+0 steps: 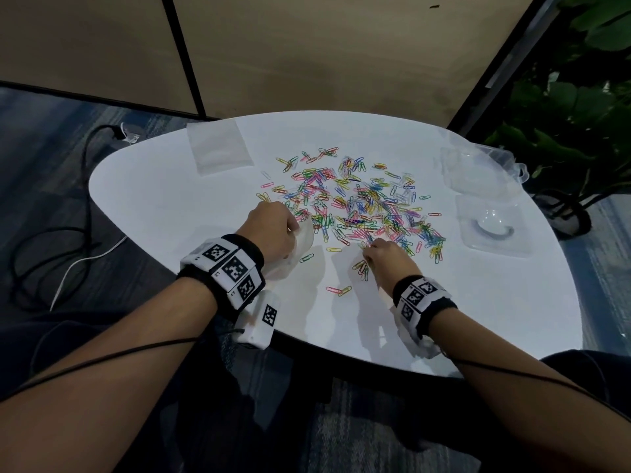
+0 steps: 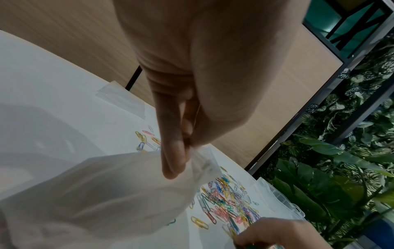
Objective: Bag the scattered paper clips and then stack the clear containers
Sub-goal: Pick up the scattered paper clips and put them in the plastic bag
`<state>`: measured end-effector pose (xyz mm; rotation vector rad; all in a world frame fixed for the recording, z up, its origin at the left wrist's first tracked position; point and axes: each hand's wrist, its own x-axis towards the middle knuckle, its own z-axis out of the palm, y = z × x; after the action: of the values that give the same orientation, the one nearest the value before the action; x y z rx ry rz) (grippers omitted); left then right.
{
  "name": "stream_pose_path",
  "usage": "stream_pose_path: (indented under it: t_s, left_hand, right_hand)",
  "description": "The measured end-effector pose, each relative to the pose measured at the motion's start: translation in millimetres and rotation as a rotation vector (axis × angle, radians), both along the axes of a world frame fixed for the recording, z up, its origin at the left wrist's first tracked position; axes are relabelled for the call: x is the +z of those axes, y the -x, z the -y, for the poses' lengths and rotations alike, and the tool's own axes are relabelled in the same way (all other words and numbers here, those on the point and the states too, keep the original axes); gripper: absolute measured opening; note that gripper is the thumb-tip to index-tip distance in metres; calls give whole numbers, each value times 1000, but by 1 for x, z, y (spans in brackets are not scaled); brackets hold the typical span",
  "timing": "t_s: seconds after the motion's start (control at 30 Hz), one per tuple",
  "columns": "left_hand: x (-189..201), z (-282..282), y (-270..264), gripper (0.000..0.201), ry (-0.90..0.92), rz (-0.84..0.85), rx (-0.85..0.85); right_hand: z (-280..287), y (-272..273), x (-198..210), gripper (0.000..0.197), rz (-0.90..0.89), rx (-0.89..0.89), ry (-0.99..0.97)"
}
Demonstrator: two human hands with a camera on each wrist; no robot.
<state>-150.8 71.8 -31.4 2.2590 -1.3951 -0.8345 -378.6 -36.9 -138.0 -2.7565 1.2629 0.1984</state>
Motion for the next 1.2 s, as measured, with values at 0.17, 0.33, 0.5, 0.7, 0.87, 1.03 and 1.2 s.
stream_pose_path:
  t_s: [0.17, 0.33, 0.5, 0.7, 0.87, 1.03, 1.2]
  left_hand:
    - [-1, 0, 1, 32, -28, -16, -22]
    - [2, 3, 6, 24, -55, -50, -18]
    - [-3, 6, 11, 25, -40, -86, 15]
    - [-16, 10, 14, 15, 4, -146, 54]
    - [-19, 9, 14, 21, 18, -139, 72]
    - [-18, 9, 18, 22, 75, -138, 75]
    - [-15, 7, 18, 25, 87, -116, 74]
  right_hand:
    - [20, 2, 29, 14, 415, -501, -278]
    - [18, -18, 50, 19, 1062, -862, -977]
    - [-12, -53, 81, 9, 1284, -977, -1564]
    - [-35, -77, 78, 9, 1277, -991, -1569]
    - [-38, -85, 81, 10, 1162, -961, -1441]
    - [-46, -90, 67, 25, 862, -759, -1032]
    - [-52, -94, 69, 24, 554, -372, -545]
